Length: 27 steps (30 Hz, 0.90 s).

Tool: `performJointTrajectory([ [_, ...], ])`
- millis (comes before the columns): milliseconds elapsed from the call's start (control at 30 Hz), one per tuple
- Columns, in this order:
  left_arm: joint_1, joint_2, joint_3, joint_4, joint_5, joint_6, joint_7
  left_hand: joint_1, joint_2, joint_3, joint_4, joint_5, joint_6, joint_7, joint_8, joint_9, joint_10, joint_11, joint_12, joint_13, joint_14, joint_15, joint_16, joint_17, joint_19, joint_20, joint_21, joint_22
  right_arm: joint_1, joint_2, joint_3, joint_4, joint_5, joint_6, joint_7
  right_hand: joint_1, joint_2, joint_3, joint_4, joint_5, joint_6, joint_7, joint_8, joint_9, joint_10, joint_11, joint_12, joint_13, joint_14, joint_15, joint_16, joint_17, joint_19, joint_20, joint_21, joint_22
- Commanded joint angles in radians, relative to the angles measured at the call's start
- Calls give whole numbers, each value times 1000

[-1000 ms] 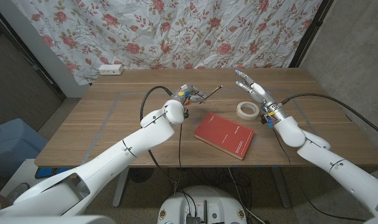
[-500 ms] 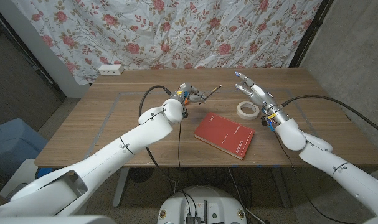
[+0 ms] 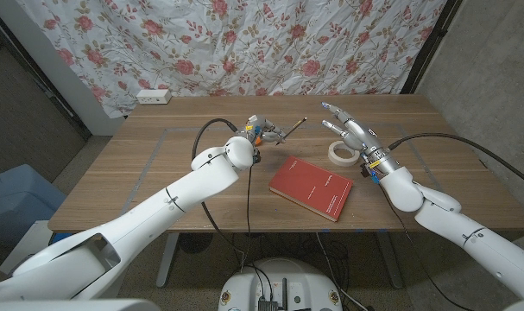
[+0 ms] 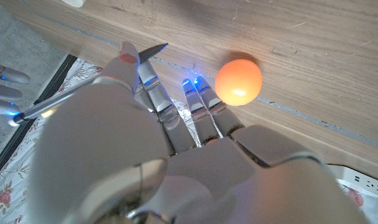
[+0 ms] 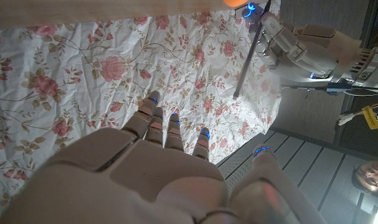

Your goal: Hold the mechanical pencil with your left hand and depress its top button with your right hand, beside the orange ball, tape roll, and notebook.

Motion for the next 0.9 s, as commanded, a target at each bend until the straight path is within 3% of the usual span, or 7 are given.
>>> performJointTrajectory([
  [33, -4, 3, 5, -6, -25, 18, 18, 6, 14, -5, 0, 4, -4, 0, 5, 0, 18, -21, 4, 3, 6, -159, -3, 0, 7, -79, 3, 1, -8, -17, -11, -38, -32, -27, -8, -4, 9, 1, 7, 5, 9, -2, 5, 3, -6, 6, 7, 3, -4, 2, 3, 1, -4, 1, 4, 3],
  [900, -16, 4, 26, 0, -40, 16, 35, 7, 15, -10, 0, 4, -3, 0, 7, 0, 18, -22, 4, 3, 6, -158, -3, 0, 8, -79, 3, 1, 25, -12, -45, -26, -34, 10, 23, -9, 12, 4, 9, 10, 41, -1, 14, 3, -9, 8, 10, 2, -12, 3, 3, -1, -11, 3, 6, 2],
])
